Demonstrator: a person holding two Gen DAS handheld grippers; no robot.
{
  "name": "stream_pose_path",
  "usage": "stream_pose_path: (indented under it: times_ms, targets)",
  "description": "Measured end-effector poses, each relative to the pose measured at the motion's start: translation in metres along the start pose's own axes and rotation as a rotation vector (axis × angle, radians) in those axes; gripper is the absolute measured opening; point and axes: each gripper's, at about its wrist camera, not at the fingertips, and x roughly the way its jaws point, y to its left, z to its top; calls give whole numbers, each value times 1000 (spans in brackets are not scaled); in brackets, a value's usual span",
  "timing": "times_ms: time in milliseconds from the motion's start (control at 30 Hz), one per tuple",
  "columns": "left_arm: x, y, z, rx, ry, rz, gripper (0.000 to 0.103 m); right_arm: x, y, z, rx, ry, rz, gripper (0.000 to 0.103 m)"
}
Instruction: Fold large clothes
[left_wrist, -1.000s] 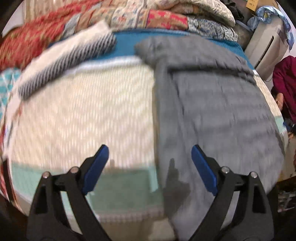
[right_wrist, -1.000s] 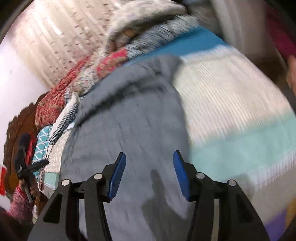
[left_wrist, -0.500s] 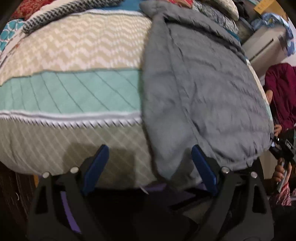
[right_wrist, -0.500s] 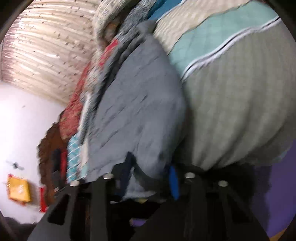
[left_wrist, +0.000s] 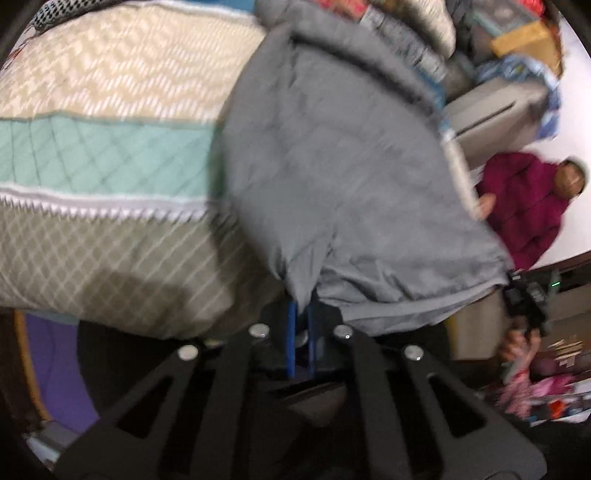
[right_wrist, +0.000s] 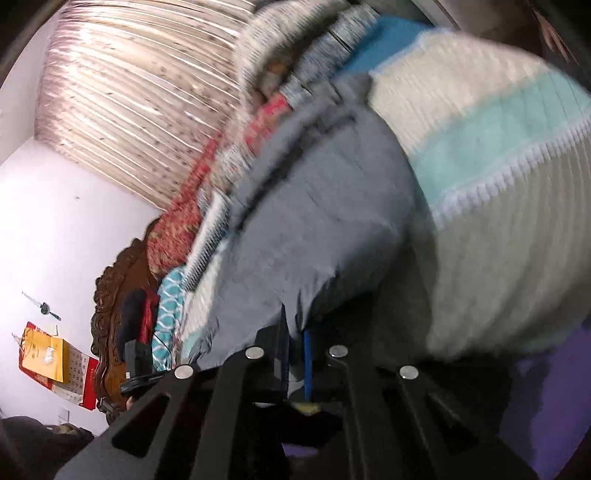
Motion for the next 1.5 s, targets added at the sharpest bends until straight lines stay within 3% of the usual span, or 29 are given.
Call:
stream_pose_path:
  times_ms: [133,267,367,433,500,567,600,667,733,800,867,933,1033,1067,1100,1133,1200,1300,1433,1500]
  targets:
    - [-25,-7,46,-55,-70,-90,5,18,25,58,-64,-44,-7,2]
    - [-20,-8,128,-154,-111,-135,5,72,23,140,-33,-68,-54,2]
    - [10,-15,199,-167,-146,-25,10,127,5,192,8,-48,-143,3]
    - [46,-12,240,-149,-130,113,21,158,-21,212,76,-27,-166,9]
    - [75,1,260,-181,-93,212,22,173,-67,222,283,-46,-58,15]
    - [103,18,271,-235,-49,257,22,169,-89,221,414,-113,76,24]
    - [109,24,273,-251,-43,250,22,159,-93,220,417,-168,95,36]
    - [114,27,275,-259,-49,241,22,141,-90,218,364,-234,53,49]
    - [114,21,275,-222,-63,242,25,127,-75,215,273,-264,-4,52]
    - [115,14,275,-190,-73,250,31,133,-35,210,49,-240,-121,52]
    - [117,7,274,-160,-81,263,35,162,-3,201,-116,-146,-188,52]
    - [115,1,273,-123,-82,291,36,197,-4,199,-126,-38,-203,52]
    - [106,1,272,-105,-81,265,36,218,-51,215,-28,-48,-396,52]
    - [97,3,271,-107,-83,245,36,214,-71,219,76,-54,-372,52]
    - [90,3,269,-106,-87,235,36,203,-82,216,183,-69,-273,52]
    - [77,3,265,-95,-94,203,39,195,-78,214,182,-77,-240,52]
    - [63,1,260,-77,-94,132,47,179,-51,202,72,-81,-225,52]
    - [33,-2,246,-59,-139,76,48,157,-13,165,-82,-76,-251,52]
    - [-1,-1,220,-67,-231,62,48,142,11,104,-131,-45,-263,52]
    - [-5,-1,208,-61,-223,55,48,135,18,85,-130,-36,-266,52]
